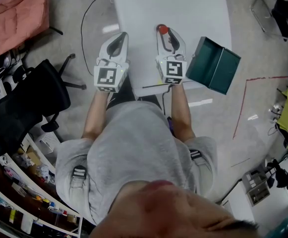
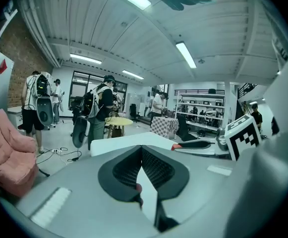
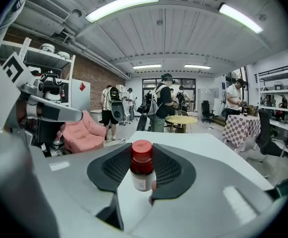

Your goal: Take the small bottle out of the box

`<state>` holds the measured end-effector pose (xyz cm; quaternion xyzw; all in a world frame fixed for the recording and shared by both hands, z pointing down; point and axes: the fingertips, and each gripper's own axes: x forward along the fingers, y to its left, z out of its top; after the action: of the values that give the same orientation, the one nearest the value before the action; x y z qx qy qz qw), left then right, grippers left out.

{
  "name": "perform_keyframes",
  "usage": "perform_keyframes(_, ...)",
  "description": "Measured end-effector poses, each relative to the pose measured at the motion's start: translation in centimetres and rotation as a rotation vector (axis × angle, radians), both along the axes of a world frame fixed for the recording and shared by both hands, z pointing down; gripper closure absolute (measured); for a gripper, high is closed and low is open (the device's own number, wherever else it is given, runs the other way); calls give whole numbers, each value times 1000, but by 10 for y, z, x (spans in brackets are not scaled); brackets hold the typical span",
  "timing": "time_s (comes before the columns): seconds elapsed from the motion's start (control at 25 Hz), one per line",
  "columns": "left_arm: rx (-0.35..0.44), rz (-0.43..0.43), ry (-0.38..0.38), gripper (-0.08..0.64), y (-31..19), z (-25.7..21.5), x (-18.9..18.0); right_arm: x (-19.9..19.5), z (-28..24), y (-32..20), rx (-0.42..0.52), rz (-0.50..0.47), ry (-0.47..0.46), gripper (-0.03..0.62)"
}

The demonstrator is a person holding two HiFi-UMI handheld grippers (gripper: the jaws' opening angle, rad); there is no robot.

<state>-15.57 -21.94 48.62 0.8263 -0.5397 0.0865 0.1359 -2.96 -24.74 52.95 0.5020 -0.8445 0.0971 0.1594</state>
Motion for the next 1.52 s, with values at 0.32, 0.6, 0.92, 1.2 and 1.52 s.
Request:
perform_keyframes(0.32, -52, -9, 7, 549, -29, 27, -12, -11, 27, -33, -35, -2, 10, 462)
perform_keyframes(0.6, -98, -34, 7, 549, -40, 50, -29, -21, 45, -51, -52, -5, 18, 462)
perform_keyframes(0.92, -120, -35, 14, 549, -45, 64, -32, -25, 61, -59, -78, -8, 34, 462)
perform_keyframes(1.2, -128, -33, 19, 549, -47, 69, -32, -27, 75, -61, -109, -12, 52, 462)
perform_keyframes(1.52, -132, -26, 21, 549, -47, 72, -33, -27, 78, -62, -106, -4, 35, 457)
